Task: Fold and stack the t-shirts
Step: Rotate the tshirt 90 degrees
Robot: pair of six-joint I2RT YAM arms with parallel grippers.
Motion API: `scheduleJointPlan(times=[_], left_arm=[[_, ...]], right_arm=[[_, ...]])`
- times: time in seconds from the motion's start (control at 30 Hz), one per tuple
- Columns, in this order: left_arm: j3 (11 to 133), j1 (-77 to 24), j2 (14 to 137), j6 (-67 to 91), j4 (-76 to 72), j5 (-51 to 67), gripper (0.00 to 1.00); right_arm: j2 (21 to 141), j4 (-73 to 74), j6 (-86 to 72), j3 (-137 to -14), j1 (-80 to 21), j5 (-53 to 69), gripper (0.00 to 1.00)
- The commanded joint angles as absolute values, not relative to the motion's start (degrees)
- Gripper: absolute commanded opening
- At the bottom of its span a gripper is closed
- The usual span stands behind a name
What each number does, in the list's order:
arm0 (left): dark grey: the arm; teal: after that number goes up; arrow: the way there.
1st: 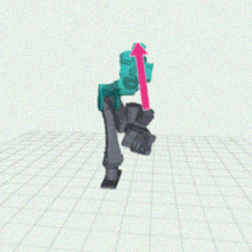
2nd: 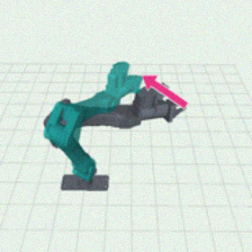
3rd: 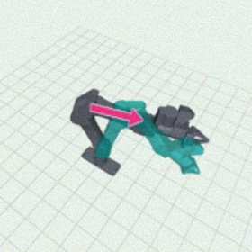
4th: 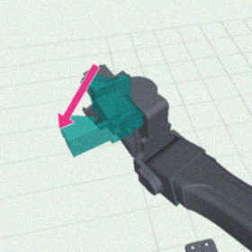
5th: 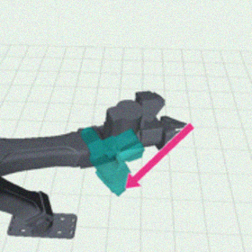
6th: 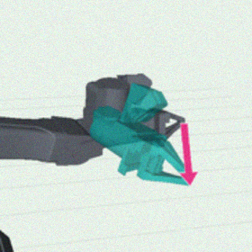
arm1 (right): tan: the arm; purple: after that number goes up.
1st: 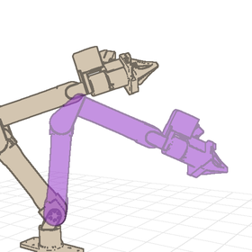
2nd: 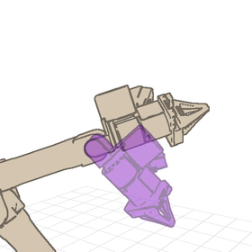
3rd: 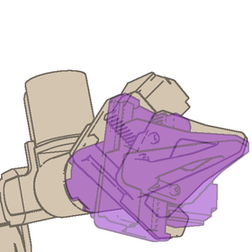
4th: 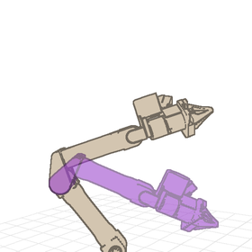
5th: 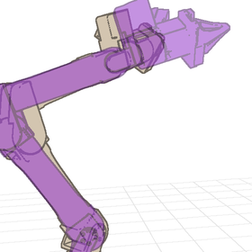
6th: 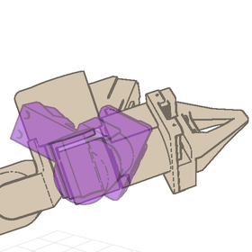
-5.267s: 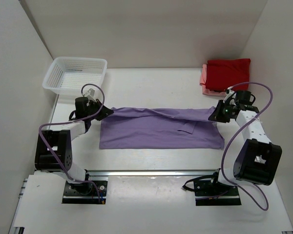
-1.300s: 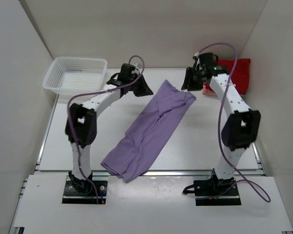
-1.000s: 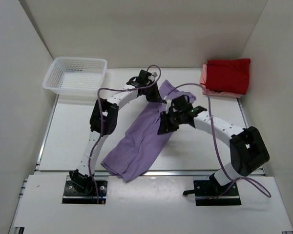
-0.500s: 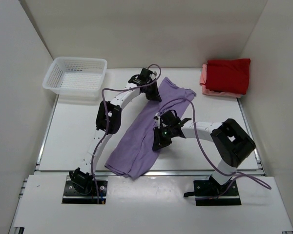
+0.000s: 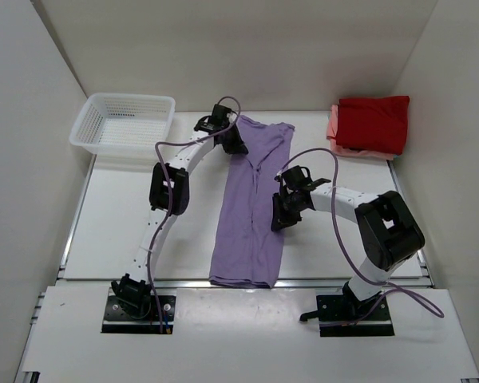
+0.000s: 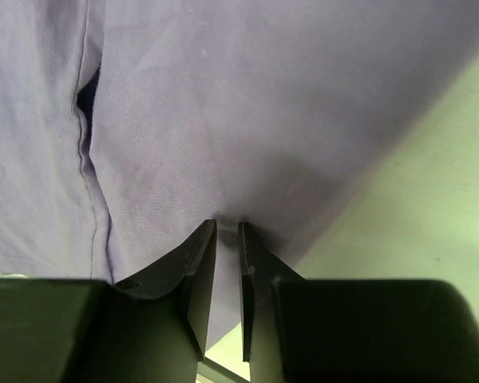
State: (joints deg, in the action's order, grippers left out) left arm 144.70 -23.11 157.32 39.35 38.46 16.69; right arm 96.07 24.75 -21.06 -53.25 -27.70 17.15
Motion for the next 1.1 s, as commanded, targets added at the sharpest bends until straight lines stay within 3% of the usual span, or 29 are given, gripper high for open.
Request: scheduleJointPlan(times=[0.0, 0.37, 0.63, 0.8, 1.07], left_arm=[[144.5, -19.3, 157.8, 41.0, 38.9, 11.7, 0.11], [146.6, -15.2, 160.8, 44.9, 33.0, 14.8, 0.10], [143.7, -16.1, 157.7, 41.7, 33.0, 11.9, 0.11], [149.0, -14.2, 160.3, 40.3, 38.2, 8.6, 0.10], [149.2, -12.0, 158.7, 39.9, 33.1, 10.4, 0.11]], right_arm=[[96.4, 28.6, -16.9, -51.6, -27.1, 12.7, 0.16], [106.0, 30.9, -15.0, -60.7, -25.3, 9.6, 0.17], [105.4, 32.4, -14.5, -63.9, -24.0, 8.9, 0.19], [104.9, 33.4, -14.2, -65.9, -23.9, 8.0, 0.22], [104.0, 33.6, -13.1, -66.1, -24.8, 7.2, 0.26]])
